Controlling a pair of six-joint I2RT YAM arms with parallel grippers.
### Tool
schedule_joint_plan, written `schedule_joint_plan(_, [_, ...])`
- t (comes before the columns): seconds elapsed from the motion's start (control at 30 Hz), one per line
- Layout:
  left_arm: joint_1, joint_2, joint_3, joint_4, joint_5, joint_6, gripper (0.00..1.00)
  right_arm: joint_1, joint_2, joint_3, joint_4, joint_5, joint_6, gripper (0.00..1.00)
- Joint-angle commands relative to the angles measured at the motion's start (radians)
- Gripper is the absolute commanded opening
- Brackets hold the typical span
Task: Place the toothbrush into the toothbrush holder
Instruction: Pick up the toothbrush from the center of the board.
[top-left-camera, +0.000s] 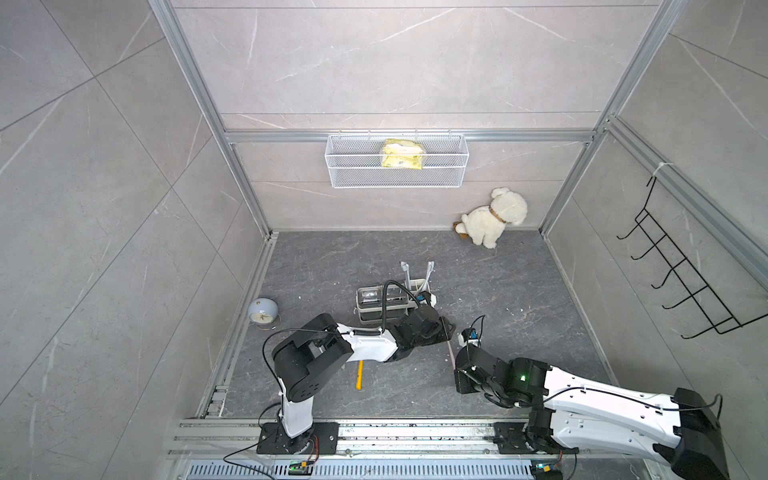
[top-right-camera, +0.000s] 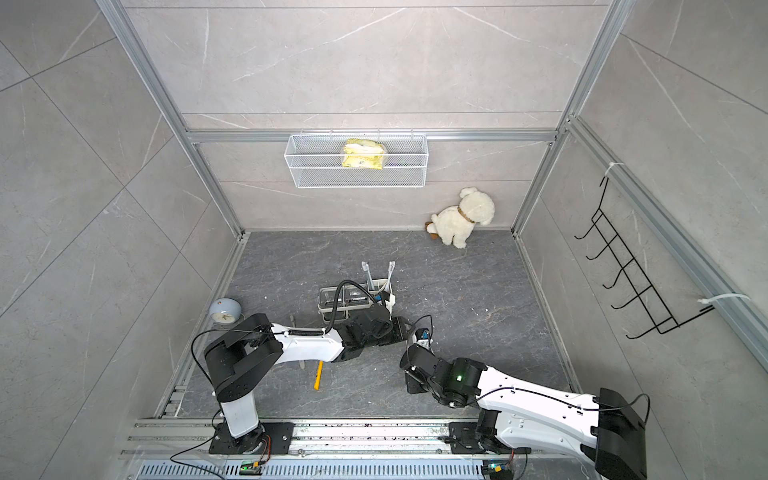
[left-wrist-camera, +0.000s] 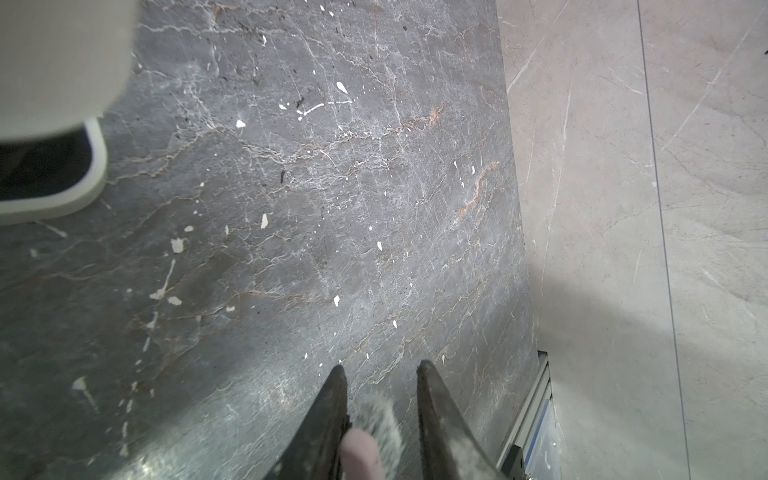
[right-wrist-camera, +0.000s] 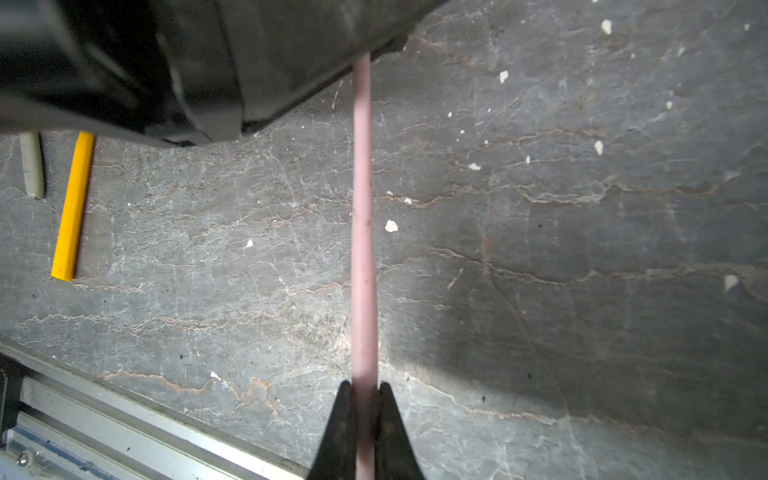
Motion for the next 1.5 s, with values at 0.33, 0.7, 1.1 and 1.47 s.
schedule_joint_plan(0.33, [-0.003,-0.006,0.026,-0.005,0.006,0.024,0.20,0.004,-0.041,0.025,-0.036,0.049,-0.031,0.00])
schedule_joint_plan(0.7, [-0.004,-0.015,0.035,-0.017,0.005,0.029,0.00,0.004,-0.046,0.026,-0.038,0.049,-0.051,0.00])
schedule_joint_plan(1.1, [-0.002,-0.071,0.085,-0.149,-0.040,0.132,0.00,0.004,-0.103,0.030,-0.097,0.092,-0.037,0.29])
schedule_joint_plan(1.47, [0.045,-0.240,0.337,-0.509,-0.253,0.573,0.00,0.004,-0.211,-0.007,-0.106,0.144,-0.014,0.56])
